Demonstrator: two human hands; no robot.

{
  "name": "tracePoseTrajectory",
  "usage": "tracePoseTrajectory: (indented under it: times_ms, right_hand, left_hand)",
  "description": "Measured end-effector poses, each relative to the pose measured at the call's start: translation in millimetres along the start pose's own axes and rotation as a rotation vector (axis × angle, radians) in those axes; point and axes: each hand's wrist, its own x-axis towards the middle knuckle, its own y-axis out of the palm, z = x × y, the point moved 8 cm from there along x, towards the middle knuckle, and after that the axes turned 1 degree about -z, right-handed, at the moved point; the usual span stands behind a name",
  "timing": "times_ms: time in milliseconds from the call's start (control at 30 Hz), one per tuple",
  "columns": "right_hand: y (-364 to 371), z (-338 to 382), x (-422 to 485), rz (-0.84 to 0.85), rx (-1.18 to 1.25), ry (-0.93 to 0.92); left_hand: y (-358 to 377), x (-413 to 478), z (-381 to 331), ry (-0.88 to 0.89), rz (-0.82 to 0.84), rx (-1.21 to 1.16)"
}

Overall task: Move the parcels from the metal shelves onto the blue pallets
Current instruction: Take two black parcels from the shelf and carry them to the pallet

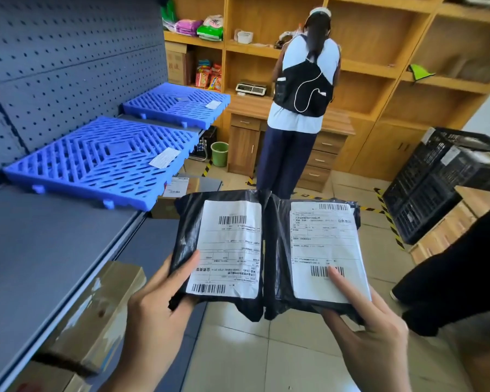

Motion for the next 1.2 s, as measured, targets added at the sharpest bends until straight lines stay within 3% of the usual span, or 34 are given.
tracePoseTrajectory:
  times_ms: [600,1200]
  right_hand:
    - [55.1,-53.1,91.5,-0.038,0.113,0.011]
    - [63.2,-187.3,246.2,-0.032,0.193,0.015]
  left_hand:
    - [36.3,82.5,20.2,-0.036,-0.088,0.047]
    - [170.8,199.4,-3.6,-0.082,-0.207,0.134]
